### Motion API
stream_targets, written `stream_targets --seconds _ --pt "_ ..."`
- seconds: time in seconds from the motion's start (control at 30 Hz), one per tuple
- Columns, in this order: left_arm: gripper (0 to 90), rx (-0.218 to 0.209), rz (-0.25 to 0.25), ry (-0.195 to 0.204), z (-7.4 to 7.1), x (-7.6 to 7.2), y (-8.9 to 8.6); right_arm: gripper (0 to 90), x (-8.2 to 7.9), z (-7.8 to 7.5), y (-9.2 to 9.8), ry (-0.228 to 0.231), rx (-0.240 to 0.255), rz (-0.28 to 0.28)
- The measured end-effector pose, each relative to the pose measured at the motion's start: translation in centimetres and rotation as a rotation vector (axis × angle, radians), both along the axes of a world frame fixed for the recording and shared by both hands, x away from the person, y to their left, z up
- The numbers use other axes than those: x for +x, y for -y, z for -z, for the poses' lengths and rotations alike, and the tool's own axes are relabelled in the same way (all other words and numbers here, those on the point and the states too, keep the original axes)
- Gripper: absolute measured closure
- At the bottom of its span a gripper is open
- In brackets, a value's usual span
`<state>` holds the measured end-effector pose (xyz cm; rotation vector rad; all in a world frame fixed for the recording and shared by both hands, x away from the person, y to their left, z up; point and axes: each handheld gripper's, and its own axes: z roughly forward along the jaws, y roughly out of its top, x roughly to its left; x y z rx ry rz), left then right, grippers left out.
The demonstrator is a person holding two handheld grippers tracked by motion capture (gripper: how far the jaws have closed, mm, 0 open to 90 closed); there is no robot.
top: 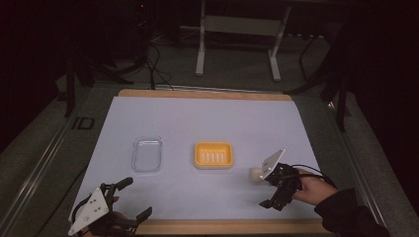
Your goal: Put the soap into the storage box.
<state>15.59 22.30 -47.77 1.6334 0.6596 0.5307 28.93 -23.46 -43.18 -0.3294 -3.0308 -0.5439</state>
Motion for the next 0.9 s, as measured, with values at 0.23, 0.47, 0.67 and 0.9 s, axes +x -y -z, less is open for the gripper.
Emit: stream_targets --seconds 0.23,0.47,0.67,0.9 --pt "0.1 0.003 0.004 -0.005 0.0 0.0 0.1 10.8 0.4 0.8 -0.2 -0.041 -0.105 -0.01" --pt "0.1 0.001 0.007 -0.008 0.1 0.0 0.1 12.6 0.8 0.9 0.0 -0.056 -0.141 -0.008" --pt "0.1 0.001 0.011 -0.01 0.1 0.1 0.1 12.7 1.1 1.1 0.3 -0.066 -0.205 -0.028" --pt "0.1 0.005 0.013 -0.013 0.1 0.1 0.2 12.7 1.4 1.2 0.5 -0.089 -0.276 -0.029"
